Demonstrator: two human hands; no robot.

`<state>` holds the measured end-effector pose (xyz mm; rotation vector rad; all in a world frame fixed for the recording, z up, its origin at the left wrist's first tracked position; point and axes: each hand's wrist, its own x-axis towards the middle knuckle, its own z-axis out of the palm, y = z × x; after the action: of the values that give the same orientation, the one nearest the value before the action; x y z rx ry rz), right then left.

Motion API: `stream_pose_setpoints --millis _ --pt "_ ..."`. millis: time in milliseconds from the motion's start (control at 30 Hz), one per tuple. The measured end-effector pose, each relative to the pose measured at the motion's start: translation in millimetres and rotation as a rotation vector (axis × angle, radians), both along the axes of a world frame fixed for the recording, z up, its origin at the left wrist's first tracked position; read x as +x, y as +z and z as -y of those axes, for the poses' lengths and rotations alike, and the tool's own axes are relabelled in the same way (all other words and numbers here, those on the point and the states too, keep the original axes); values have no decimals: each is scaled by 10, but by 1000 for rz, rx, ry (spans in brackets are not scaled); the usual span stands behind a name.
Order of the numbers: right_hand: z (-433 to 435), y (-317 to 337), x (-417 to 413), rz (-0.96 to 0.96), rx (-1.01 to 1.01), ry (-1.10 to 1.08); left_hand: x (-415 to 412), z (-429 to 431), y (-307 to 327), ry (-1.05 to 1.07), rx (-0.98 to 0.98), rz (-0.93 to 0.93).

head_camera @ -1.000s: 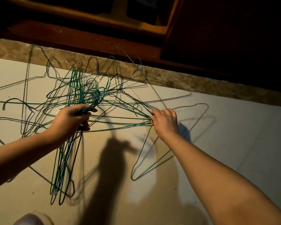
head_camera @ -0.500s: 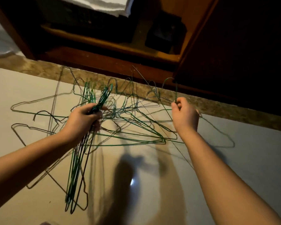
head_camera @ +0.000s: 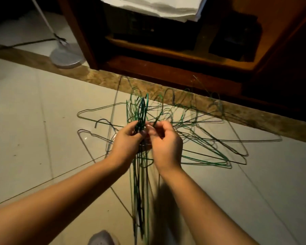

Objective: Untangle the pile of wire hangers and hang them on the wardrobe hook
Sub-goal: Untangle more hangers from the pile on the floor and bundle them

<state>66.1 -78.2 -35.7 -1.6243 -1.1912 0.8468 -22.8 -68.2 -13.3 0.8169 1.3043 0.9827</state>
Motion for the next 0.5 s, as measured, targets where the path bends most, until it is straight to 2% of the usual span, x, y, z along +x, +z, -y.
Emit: stream_pose_setpoints --millis 133,367,500 --pt "65 -144 -232 -59 47 -67 -196 54 -39 55 -2 46" --pt "50 -270 -441 -111 61 6 -388 77 -72 26 23 65" --pt "17 -294 -521 21 190 89 -462 47 -67 56 29 58"
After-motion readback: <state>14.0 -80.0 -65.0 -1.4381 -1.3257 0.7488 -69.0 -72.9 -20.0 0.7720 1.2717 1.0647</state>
